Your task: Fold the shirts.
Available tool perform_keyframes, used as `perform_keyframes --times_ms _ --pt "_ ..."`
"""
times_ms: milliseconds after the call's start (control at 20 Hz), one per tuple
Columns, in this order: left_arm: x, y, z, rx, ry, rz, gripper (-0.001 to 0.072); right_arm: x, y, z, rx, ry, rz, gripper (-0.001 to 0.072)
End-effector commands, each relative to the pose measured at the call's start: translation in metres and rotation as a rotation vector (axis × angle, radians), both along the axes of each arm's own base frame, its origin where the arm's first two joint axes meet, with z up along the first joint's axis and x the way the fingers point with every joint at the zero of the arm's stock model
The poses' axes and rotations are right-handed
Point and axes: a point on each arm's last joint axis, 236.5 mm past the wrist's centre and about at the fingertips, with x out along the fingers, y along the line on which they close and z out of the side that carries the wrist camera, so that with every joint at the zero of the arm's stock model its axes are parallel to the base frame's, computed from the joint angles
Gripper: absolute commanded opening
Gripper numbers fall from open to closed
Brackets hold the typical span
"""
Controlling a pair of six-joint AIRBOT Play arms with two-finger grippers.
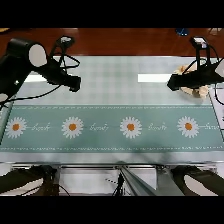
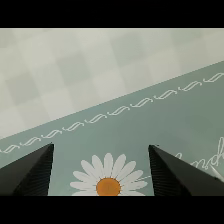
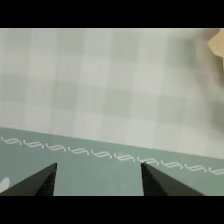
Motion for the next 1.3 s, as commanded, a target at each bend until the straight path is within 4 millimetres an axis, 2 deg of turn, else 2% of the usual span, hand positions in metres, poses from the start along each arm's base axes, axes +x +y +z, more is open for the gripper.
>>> perform_keyframes --times_ms 0,100,150,200,300,400,450,500,600,650,800,1000,1150,1250 --pt "0.002 -0.001 -0.006 0.004 0.009 -0.001 0.072 0.024 0.005 0.016 0.026 -0.118 -0.008 0.0596" --pt "0.005 -0.003 -0.009 -0.002 0.008 -0.001 0.072 0.041 -0.003 0.028 -0.005 -0.212 -0.014 0.0586" --pt "0.008 -0.005 -0.01 -0.006 -0.001 -0.001 0.072 0.054 -0.017 0.038 -0.054 -0.28 -0.049 0.0534" --pt "0.008 -0.004 -0.011 -0.002 0.005 -0.002 0.072 0.065 -0.039 0.048 -0.121 -0.344 -0.11 0.0467" --pt "0.007 -0.004 -0.012 0.001 0.01 -0.002 0.072 0.082 -0.095 0.067 -0.236 -0.449 -0.266 0.0453" --pt "0.004 -0.003 -0.013 0.005 0.021 -0.002 0.072 0.09 -0.139 0.064 -0.271 -0.473 -0.354 0.0455" --pt "0.004 -0.003 -0.013 0.005 0.022 -0.002 0.072 0.091 -0.158 0.055 -0.272 -0.46 -0.392 0.0503" --pt "0.004 -0.003 -0.013 0.004 0.021 -0.002 0.072 0.091 -0.175 0.043 -0.268 -0.436 -0.429 0.0585" --pt "0.004 -0.003 -0.013 0.005 0.023 -0.001 0.072 0.089 -0.205 0.005 -0.236 -0.35 -0.507 0.0605" --pt "0.002 -0.002 -0.014 0.009 0.033 -0.001 0.072 0.088 -0.212 -0.014 -0.199 -0.309 -0.538 0.0605" --pt "-0.008 0.002 -0.016 0.026 0.077 0.0 0.072 0.092 -0.221 -0.065 -0.127 -0.221 -0.577 0.0605" --pt "-0.016 0.005 -0.018 0.037 0.108 0.001 0.072 0.106 -0.224 -0.11 -0.129 -0.191 -0.556 0.0605" --pt "-0.016 0.005 -0.018 0.038 0.11 0.001 0.072 0.103 -0.222 -0.148 -0.119 -0.117 -0.558 0.0601" --pt "-0.016 0.005 -0.018 0.038 0.109 0.001 0.072 0.1 -0.221 -0.167 -0.117 -0.079 -0.558 0.0551"
